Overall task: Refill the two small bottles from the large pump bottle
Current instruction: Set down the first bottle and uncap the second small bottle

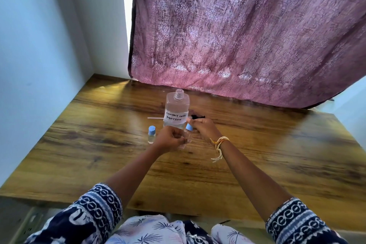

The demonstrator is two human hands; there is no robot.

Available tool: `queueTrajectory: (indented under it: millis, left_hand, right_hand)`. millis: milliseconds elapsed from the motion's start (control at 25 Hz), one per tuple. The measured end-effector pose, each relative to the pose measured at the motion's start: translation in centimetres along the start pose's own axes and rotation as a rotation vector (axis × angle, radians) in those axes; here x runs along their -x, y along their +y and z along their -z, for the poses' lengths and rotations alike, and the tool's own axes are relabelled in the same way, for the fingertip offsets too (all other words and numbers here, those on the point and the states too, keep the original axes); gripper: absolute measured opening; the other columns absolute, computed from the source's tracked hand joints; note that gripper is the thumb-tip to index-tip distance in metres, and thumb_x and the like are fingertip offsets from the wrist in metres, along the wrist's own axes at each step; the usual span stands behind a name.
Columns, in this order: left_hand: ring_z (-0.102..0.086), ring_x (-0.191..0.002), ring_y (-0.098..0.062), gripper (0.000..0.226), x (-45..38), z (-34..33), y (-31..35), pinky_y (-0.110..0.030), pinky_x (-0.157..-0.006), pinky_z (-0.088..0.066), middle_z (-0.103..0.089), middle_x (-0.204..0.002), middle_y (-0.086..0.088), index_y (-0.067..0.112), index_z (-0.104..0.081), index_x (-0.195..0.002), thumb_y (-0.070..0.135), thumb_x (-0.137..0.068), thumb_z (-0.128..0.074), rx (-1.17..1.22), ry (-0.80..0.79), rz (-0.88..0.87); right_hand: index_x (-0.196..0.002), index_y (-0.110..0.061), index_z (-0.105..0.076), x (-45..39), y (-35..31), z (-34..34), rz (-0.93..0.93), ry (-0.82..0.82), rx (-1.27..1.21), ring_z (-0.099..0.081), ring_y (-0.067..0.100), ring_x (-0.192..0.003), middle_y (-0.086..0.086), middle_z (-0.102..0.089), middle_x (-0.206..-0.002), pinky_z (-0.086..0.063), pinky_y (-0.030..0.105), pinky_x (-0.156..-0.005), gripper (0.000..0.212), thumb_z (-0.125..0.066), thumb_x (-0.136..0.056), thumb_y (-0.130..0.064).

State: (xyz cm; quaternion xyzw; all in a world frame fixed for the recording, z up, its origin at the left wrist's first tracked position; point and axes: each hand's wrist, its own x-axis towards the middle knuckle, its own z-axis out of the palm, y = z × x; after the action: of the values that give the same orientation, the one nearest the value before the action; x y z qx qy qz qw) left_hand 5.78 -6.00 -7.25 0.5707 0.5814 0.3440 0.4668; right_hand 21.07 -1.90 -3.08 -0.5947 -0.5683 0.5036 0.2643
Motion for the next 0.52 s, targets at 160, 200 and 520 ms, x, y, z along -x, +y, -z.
queueTrajectory:
  millis: [160,200,520]
  left_hand:
    - [-0.065,-0.071,-0.011,0.024,-0.44,-0.19,0.06,-0.026,-0.069,-0.054,-0.074,-0.080,-0.007,0.009,-0.074,-0.089,0.019,-0.070,-0.084,-0.006,0.014,-0.003]
    - [-0.064,-0.068,-0.008,0.024,-0.44,-0.23,0.02,-0.019,-0.064,-0.052,-0.073,-0.076,-0.003,0.009,-0.074,-0.088,0.020,-0.070,-0.084,-0.016,0.015,0.000]
    - [-0.063,-0.067,-0.008,0.027,-0.71,0.01,-0.70,-0.026,-0.066,-0.051,-0.073,-0.076,-0.003,0.014,-0.075,-0.084,0.029,-0.065,-0.087,-0.067,0.052,0.026]
  right_hand:
    - [-0.089,-0.011,-0.072,0.18,0.20,0.11,0.051,0.100,0.010,-0.071,0.027,-0.089,0.018,-0.074,-0.097,-0.060,0.043,-0.085,0.017,-0.082,-0.076,-0.016]
    - [-0.097,-0.006,-0.072,0.22,0.25,0.05,0.066,0.096,-0.016,-0.070,0.025,-0.089,0.018,-0.073,-0.099,-0.060,0.040,-0.085,0.023,-0.081,-0.076,-0.010]
    - [-0.120,-0.009,-0.063,-0.26,0.83,-0.58,0.082,0.063,0.027,-0.059,0.005,-0.074,-0.001,-0.066,-0.087,-0.050,0.012,-0.060,0.042,-0.077,-0.080,-0.010]
